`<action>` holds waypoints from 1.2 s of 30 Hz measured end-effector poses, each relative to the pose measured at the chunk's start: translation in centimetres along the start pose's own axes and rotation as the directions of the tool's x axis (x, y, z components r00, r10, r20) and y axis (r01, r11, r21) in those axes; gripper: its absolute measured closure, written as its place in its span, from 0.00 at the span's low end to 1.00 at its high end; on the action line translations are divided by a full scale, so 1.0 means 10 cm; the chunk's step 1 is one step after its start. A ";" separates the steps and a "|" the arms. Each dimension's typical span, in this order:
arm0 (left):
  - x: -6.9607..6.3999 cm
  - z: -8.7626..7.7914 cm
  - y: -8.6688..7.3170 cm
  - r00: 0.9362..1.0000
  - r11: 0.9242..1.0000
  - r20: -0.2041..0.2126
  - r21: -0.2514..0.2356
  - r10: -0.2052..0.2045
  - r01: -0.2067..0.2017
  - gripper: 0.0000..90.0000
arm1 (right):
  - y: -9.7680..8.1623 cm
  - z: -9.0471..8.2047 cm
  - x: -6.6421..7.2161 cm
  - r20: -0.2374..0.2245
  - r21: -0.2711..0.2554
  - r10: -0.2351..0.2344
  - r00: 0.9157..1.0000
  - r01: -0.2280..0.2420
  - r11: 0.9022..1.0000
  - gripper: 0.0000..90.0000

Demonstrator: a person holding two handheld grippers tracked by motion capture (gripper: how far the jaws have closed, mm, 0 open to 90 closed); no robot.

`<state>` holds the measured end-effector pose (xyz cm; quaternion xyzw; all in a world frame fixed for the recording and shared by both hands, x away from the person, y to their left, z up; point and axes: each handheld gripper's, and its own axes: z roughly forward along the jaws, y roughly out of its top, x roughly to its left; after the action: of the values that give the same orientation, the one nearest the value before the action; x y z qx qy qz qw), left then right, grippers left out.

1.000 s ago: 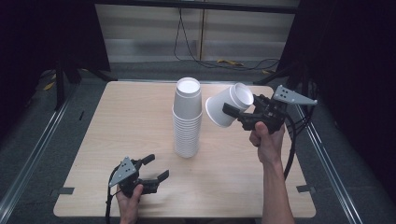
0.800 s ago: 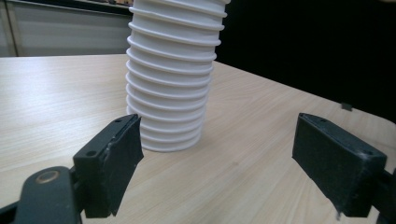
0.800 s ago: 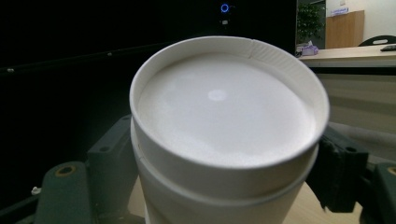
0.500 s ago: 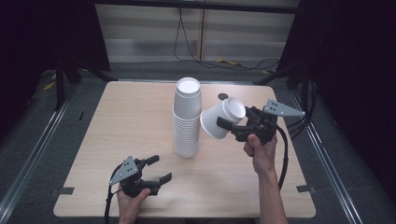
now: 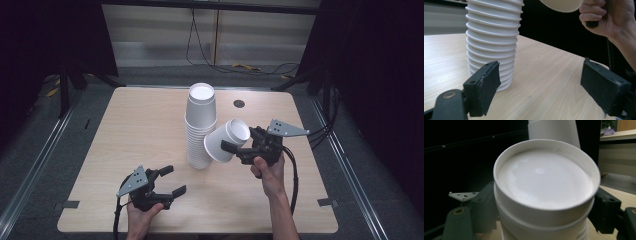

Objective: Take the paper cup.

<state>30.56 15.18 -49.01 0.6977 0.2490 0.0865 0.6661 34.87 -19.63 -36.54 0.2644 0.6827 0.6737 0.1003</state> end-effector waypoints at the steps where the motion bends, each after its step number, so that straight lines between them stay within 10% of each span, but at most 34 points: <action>1: -0.01 0.01 0.01 1.000 1.000 0.008 0.011 0.004 -0.004 0.18 | -0.03 0.01 0.01 -0.004 0.001 0.005 1.000 -0.005 1.000 0.24; 25: -0.10 0.12 0.14 0.996 0.998 0.058 0.018 0.065 -0.067 0.17 | -0.53 0.23 0.11 -0.092 0.055 0.037 0.995 -0.033 0.998 0.24; 36: -0.08 0.16 0.14 0.993 0.999 0.114 0.023 0.031 -0.034 0.17 | -0.67 0.34 0.15 -0.140 0.103 0.061 0.988 -0.046 0.994 0.24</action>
<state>30.95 13.40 -47.61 0.7137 0.2005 0.0544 0.6690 33.80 -15.59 -42.97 0.2384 0.7134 0.6587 0.0199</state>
